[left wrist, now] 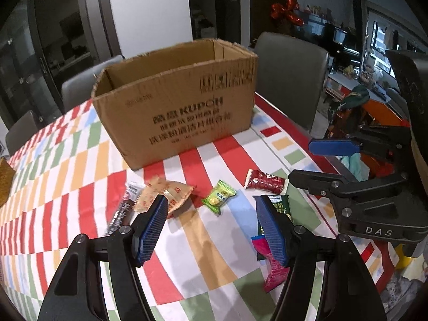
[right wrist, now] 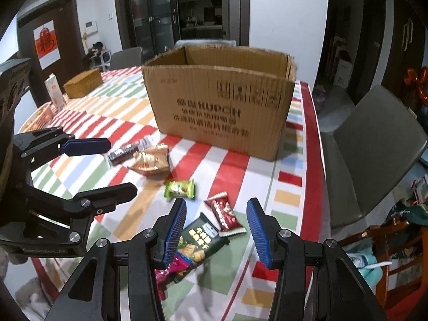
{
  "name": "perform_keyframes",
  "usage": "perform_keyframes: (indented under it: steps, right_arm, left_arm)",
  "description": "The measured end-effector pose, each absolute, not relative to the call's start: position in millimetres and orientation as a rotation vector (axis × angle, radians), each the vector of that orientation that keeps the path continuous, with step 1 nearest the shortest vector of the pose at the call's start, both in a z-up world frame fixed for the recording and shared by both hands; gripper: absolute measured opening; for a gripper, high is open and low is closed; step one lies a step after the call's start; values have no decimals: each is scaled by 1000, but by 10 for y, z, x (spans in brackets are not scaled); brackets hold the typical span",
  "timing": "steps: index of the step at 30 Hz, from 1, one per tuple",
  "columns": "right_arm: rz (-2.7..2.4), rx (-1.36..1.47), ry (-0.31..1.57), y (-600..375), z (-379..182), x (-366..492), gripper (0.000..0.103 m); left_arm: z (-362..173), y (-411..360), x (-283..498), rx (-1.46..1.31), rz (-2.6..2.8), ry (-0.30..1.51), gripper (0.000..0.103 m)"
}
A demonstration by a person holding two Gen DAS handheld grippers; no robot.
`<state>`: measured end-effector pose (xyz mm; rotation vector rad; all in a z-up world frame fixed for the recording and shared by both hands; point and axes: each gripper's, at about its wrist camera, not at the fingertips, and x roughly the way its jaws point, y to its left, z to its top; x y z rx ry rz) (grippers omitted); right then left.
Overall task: Organize snacks
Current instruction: 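Move both open tools back toward the remaining snacks on the table, then grasp the red candy packet with the right tool while the left tool grasps the green candy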
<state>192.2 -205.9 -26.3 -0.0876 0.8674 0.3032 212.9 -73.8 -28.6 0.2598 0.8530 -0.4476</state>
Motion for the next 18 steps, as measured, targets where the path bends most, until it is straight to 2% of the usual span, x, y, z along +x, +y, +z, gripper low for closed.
perform_keyframes:
  steps: [11, 18]
  right_arm:
    - [286, -82, 957, -2082, -606, 2131, 48]
    - [297, -64, 1002, -2075, -773, 2263, 48]
  left_arm:
    - [-670, -847, 2419, 279, -521, 954, 67]
    - [-858, -902, 2609, 279, -532, 1006, 54]
